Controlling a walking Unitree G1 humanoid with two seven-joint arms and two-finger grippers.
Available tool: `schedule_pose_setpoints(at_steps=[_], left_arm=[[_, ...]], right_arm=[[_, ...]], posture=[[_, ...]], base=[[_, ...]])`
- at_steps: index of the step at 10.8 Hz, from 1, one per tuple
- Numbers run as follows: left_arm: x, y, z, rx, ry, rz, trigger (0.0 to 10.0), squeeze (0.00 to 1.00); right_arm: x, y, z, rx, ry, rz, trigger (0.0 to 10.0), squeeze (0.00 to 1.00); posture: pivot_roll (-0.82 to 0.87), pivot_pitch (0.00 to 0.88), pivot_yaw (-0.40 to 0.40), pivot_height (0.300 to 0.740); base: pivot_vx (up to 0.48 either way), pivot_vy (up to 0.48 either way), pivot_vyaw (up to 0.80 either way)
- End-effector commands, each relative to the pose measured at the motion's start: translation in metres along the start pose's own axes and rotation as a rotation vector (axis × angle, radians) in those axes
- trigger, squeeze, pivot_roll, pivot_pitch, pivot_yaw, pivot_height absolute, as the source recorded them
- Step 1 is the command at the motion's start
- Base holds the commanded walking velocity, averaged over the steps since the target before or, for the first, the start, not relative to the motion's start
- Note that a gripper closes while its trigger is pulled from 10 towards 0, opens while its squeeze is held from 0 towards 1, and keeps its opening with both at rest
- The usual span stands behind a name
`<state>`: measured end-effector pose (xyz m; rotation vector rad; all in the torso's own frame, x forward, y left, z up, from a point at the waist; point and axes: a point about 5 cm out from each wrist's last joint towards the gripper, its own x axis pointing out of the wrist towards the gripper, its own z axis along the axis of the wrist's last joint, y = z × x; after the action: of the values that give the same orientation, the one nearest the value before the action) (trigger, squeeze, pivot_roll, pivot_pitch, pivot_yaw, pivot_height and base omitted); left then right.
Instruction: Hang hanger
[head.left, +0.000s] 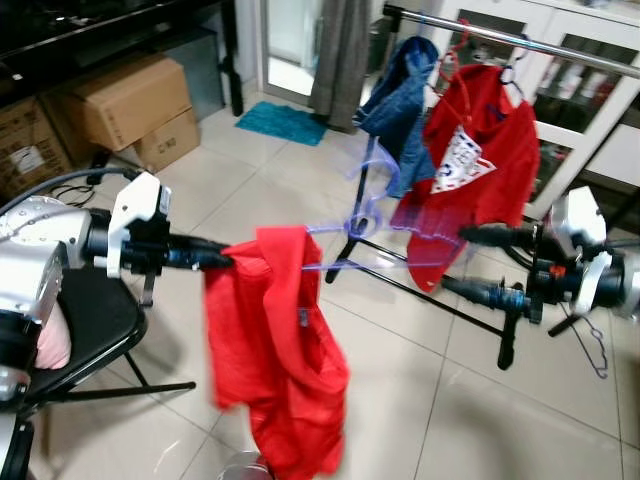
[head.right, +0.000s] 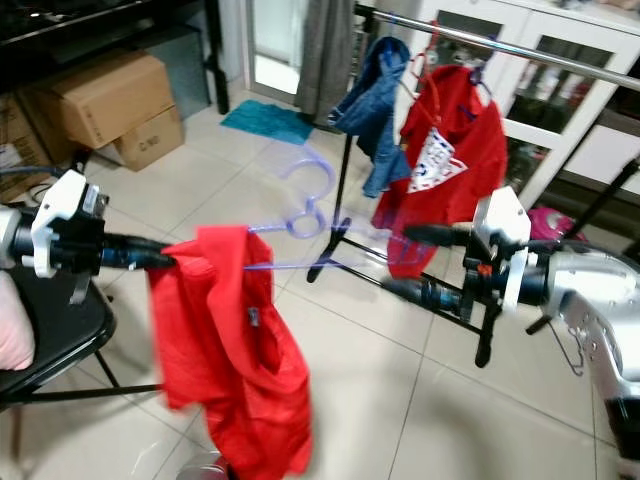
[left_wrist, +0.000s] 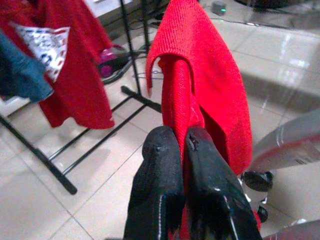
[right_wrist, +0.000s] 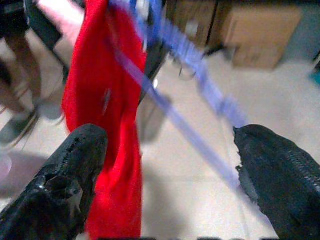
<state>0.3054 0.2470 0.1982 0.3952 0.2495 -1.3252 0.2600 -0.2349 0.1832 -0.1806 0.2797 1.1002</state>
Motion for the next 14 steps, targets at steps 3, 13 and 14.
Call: schedule_pose_setpoints(at_steps=[3, 13, 14], left_arm=[[-0.014, 0.014, 0.008, 0.026, 0.015, 0.072, 0.0, 0.0], [0.02, 0.002, 0.012, 0.244, 0.046, -0.147, 0.0, 0.0], [0.02, 0.002, 0.012, 0.248, 0.043, -0.146, 0.0, 0.0]], right_arm=[[0.002, 0.012, -0.015, 0.026, 0.069, 0.025, 10.0, 1.0], [0.056, 0.01, 0.013, 0.067, -0.128, 0.095, 0.0, 0.0], [0.057, 0.014, 0.013, 0.077, -0.118, 0.137, 0.0, 0.0]], posture=[[0.08, 0.0, -0.04, 0.74], [0.08, 0.0, -0.055, 0.74], [0.08, 0.0, -0.055, 0.74]], base=[[0.0, 0.0, 0.0], [0.0, 0.0, 0.0], [0.0, 0.0, 0.0]])
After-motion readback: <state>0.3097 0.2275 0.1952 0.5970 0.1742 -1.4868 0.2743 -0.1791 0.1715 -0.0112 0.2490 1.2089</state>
